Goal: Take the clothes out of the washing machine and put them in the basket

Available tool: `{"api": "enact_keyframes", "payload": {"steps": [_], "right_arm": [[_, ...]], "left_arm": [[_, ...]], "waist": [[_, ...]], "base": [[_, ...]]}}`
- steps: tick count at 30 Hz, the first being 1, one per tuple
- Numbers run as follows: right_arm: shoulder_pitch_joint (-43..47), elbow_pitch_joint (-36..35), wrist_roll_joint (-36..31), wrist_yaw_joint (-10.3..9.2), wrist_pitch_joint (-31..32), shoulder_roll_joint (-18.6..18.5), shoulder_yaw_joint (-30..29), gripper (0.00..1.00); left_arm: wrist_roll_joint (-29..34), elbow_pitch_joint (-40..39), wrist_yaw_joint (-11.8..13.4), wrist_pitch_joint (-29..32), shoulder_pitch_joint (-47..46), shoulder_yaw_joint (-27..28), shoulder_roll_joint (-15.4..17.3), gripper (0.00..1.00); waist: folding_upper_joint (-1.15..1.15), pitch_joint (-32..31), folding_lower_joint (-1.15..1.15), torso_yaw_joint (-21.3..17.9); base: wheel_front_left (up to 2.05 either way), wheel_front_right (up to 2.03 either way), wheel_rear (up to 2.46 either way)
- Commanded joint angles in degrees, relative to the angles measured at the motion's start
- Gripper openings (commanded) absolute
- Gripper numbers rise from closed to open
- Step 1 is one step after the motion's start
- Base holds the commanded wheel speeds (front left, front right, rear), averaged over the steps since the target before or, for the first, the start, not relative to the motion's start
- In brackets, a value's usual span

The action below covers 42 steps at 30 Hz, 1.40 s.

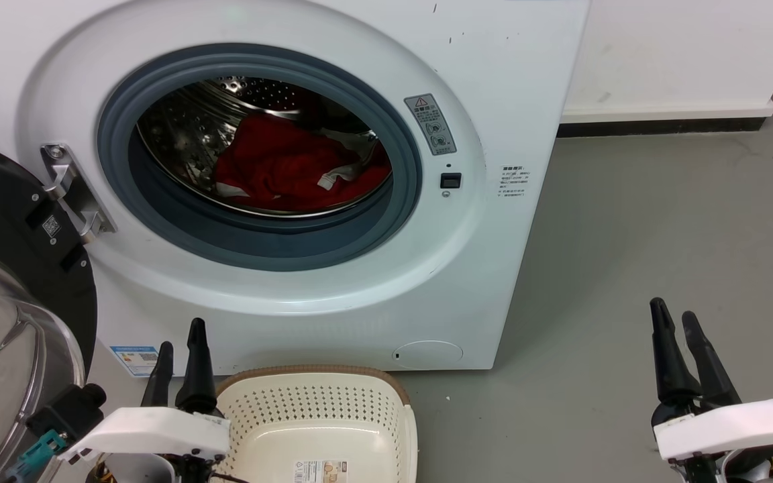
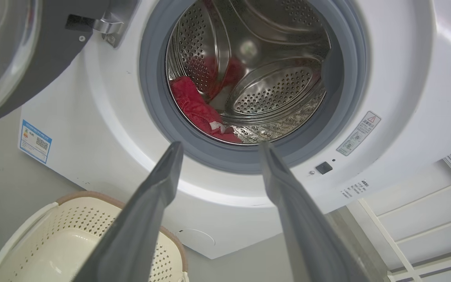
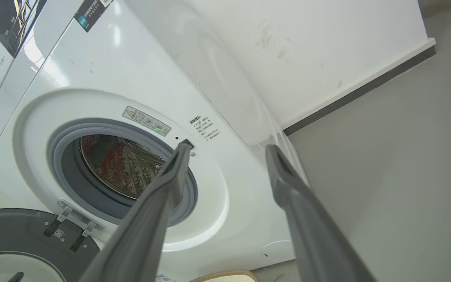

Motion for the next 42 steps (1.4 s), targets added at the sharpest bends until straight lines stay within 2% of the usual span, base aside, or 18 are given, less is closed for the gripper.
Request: {"api": "enact_keyframes", "payload": {"steps": [1, 18, 42], "right_arm": [[0.07, -1.29, -2.09, 0.0, -0.62, -0.26, 0.11, 1.0], [2.03, -3.97, -14.9, 0.0, -3.6, -0.27, 0.49, 1.0], [4.28, -8.06, -27.75, 0.0, -6.86, -0.28, 0.94, 1.0]], "left_arm": [[2.02, -1.21, 0.48, -0.56, -0.1, -0.41, 0.68, 1.0], [13.44, -3.43, 3.49, -3.48, 1.63, -2.96, 1.65, 1.0], [26.69, -5.33, 4.1, -6.78, 3.85, -3.09, 0.82, 1.0]], "waist": [[0.0, -0.01, 0.0, -0.02], [0.0, -0.19, 0.0, -0.27], [0.0, -0.28, 0.0, -0.35]], "base": [[0.0, 0.0, 0.0], [0.0, 0.0, 0.0], [0.0, 0.0, 0.0]]}}
